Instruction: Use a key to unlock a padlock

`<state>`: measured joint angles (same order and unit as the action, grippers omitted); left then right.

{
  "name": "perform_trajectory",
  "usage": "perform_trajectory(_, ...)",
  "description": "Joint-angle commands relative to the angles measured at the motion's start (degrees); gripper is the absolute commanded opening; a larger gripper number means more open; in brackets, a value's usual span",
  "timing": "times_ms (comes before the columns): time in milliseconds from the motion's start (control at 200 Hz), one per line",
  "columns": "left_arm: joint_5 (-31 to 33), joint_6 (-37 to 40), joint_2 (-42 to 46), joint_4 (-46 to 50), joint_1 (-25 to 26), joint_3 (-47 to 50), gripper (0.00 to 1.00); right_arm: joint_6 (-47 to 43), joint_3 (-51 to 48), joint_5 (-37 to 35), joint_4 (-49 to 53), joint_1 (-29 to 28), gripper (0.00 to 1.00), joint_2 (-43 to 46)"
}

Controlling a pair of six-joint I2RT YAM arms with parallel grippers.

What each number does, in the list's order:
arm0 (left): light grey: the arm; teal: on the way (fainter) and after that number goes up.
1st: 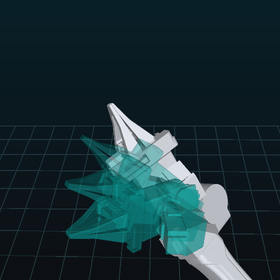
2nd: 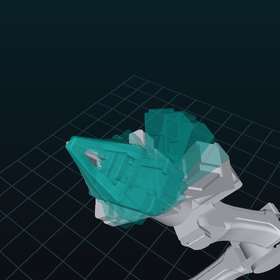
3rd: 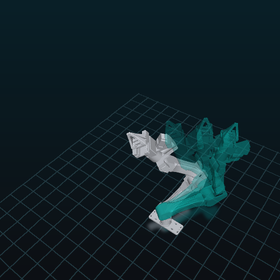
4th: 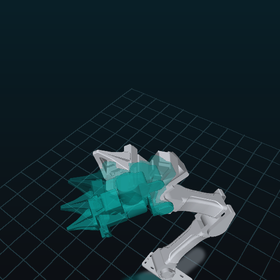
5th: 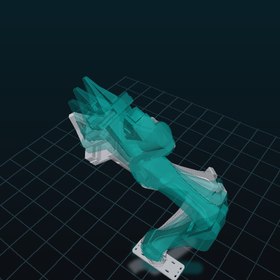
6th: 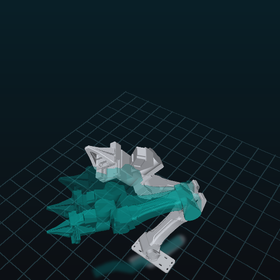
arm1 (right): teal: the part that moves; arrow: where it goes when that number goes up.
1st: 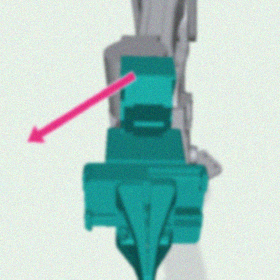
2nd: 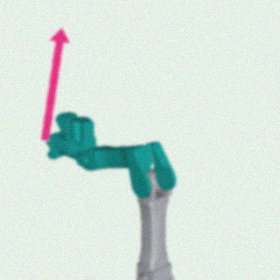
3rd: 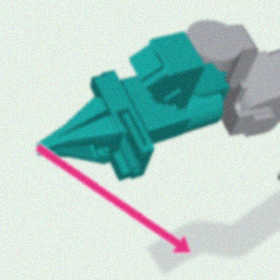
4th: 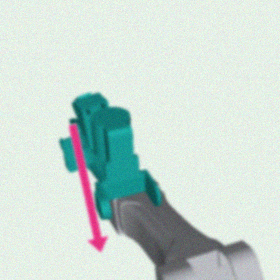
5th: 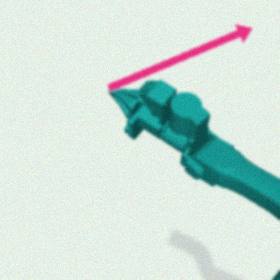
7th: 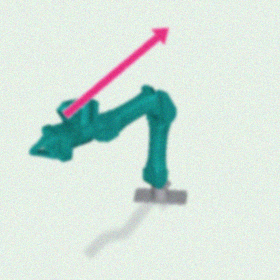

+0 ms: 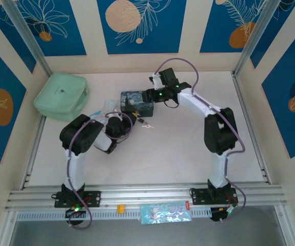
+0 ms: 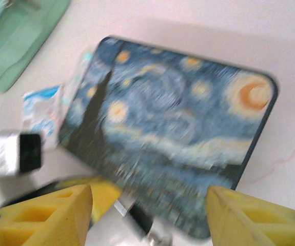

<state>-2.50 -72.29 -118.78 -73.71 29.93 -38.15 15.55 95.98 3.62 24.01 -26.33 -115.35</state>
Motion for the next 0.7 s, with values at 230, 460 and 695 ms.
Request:
perform_trajectory(230, 6.51, -2.39, -1.60, -4.80, 0.78, 2.91, 0.00, 10.81, 11.20, -12.85, 8.92, -2.24, 0.64, -13.27)
perform_trajectory(460, 7.44, -2.38, -0.93, -5.20, 0.83, 3.66, 0.00, 12.14, 6.43, -16.39, 9.98, -1.65, 0.63, -12.40)
perform_trajectory(695, 11.75, -3.22, 0.20, -6.97, 0.91, 6.89, 0.00, 14.51, -3.64, -17.05, 6.83, 1.35, 0.61, -6.47)
